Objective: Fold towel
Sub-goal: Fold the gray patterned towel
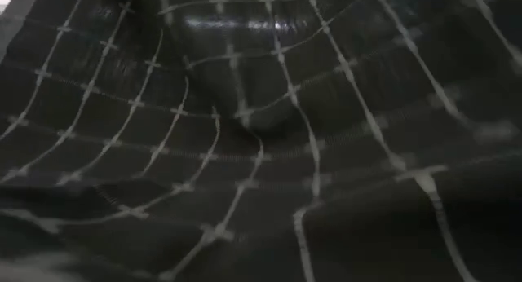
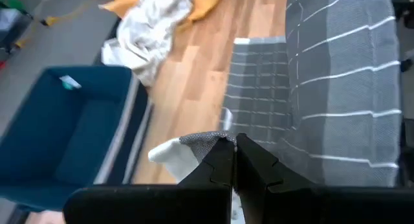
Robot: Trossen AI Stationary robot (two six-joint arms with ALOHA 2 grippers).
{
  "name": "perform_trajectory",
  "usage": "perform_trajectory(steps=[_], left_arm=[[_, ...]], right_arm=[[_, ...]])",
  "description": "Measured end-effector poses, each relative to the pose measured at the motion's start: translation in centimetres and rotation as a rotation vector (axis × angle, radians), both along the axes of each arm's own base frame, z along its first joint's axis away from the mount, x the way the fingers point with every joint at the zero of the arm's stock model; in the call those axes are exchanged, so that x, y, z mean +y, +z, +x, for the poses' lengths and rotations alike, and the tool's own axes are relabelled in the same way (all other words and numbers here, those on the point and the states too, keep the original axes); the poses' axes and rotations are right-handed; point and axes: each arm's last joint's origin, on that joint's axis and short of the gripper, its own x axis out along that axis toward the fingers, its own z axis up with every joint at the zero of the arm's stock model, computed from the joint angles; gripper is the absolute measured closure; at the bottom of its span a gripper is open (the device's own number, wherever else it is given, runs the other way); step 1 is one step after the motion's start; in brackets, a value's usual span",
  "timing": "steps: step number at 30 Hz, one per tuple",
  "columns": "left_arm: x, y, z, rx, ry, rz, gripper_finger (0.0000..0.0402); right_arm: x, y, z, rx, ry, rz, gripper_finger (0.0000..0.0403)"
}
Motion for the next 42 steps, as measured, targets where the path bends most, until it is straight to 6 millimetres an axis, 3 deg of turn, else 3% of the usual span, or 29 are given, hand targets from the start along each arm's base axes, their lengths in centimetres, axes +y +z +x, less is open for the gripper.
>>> perform_trajectory(steps=[4,10,22,32,37,42], left_arm=[[1.8,1.7,-0.8,-0.062,0.017,0.009,0.0401],[3.6,3.8,-2.6,-0.139,0.041,-0.057,0.0402],[5.4,5.2,-3.7,-0.166,0.02,-0.011,0.0401],[9.0,7.6,-6.3,-0.245,0.043,-0.045,0.0402],[10.6,8.6,-7.8,-0.279,0.037,-0.059,0.0401],[12.0,9.4,-9.2,-0.262,-0.035,0.051,0.0401]], right_arm=[[-0.8,2.9,-0.6,-0.068,0.058,-0.034,0.0402],[-3.3,5.4,-2.8,-0.147,0.034,-0.013,0.0402],[-4.8,5.6,-1.9,-0.115,0.026,-0.044,0.0402],[-8.9,7.1,-1.4,-0.088,-0.006,-0.07,0.0402],[-10.1,8.1,-2.7,-0.06,0.072,-0.055,0.0402],[-11.5,9.6,-4.6,-0.105,0.103,-0.024,0.0402]])
